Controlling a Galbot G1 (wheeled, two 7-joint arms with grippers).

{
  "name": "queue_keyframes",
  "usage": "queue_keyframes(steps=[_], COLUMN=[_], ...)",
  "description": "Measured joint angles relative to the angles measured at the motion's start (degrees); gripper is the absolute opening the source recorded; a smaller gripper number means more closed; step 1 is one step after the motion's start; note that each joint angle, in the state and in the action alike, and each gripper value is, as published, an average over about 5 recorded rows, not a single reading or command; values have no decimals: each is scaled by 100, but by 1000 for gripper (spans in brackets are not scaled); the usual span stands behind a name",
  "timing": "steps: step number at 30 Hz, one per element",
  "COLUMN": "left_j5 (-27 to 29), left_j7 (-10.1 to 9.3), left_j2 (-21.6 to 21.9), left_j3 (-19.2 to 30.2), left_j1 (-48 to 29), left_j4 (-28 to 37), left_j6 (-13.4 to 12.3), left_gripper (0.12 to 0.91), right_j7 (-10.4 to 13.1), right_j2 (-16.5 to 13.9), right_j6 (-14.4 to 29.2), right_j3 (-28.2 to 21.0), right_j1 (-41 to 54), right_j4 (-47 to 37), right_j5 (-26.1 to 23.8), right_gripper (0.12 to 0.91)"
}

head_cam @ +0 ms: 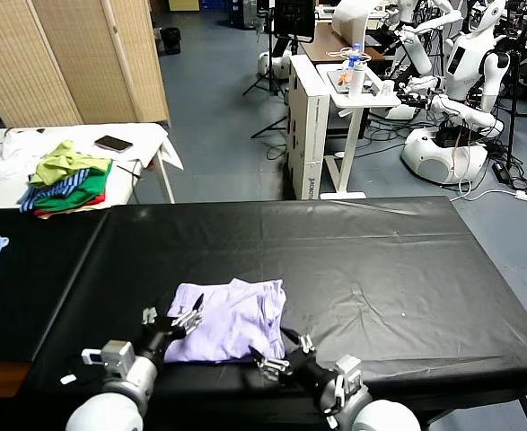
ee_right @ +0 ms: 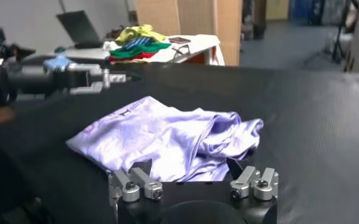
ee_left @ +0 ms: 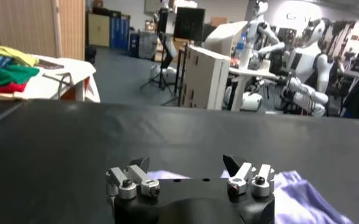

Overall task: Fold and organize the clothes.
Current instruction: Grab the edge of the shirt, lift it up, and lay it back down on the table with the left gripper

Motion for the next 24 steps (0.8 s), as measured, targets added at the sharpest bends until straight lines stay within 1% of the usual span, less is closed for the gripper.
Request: queue_keyframes(steps=[6,13,20,22,24], left_j5=[32,105,123,125,128], left_j7=[1,9,10,10,9], left_j2=[-37,-126,-143,-144,-146], left_j3=[-4,0,4,4,4], left_j1=[33,101,139,142,143], left_j4=[10,53,60,64,68], left_j6=[-17,-52,-66,-67,-68], left_gripper=[907,907,907,907,907], right_j7=[236,432,417,404,390], right_j2=[29,206,418,468,513], right_j6=[14,19,36,41,44], right_j3=[141,405,561,577,579], right_j1=[-245,-742,-997,-998,-986], right_j4=[200,334,198,153,111], right_j5=[602,1391,1880,1945,1976], right_gripper=[870,870,857,828,782])
